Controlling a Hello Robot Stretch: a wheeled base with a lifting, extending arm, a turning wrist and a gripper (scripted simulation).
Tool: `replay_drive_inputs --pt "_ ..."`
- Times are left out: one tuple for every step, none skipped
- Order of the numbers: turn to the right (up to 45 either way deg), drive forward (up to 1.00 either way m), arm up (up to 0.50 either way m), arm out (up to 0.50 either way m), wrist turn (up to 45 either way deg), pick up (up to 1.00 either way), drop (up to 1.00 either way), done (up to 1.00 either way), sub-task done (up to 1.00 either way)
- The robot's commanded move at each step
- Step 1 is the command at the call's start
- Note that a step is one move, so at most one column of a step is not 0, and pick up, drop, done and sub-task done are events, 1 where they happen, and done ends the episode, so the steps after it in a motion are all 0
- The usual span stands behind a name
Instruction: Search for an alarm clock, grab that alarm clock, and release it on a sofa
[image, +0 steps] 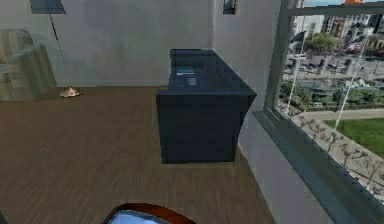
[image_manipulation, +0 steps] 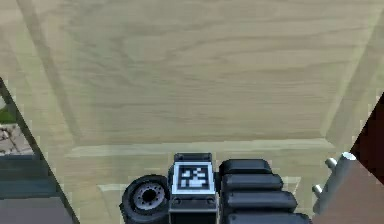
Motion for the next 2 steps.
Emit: replay_drive_inputs --pt "0.0 0.60 0.00 0.00 0.0 0.00 0.00 0.00 0.00" --pt "-33.0 0.00 0.00 0.00 0.0 0.00 0.00 0.00 0.00"
